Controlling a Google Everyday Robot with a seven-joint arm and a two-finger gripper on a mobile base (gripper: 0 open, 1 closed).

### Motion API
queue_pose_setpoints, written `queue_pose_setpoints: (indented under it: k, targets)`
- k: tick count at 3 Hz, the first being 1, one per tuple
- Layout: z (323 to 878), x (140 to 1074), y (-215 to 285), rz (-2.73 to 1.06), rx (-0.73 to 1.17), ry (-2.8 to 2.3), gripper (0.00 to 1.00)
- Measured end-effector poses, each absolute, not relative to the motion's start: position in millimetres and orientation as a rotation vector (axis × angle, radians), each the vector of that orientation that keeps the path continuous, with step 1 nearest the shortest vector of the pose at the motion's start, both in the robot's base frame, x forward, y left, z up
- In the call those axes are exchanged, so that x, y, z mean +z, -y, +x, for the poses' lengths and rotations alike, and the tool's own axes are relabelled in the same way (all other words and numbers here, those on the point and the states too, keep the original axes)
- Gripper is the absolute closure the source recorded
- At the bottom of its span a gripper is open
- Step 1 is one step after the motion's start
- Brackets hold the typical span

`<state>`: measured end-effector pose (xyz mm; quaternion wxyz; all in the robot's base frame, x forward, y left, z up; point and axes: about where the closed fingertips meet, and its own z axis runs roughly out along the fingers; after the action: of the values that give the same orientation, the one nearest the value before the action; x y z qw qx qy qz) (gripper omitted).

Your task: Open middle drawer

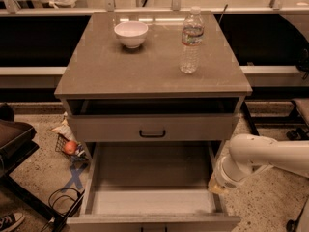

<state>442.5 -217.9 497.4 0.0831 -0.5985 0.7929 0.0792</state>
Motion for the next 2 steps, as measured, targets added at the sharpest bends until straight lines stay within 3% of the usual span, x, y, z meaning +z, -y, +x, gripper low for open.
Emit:
queue_pose_setpoints:
  k: [2]
  targets:
    - [448.9, 452.9, 204.4, -1.823, 0.348, -2.324, 1.0]
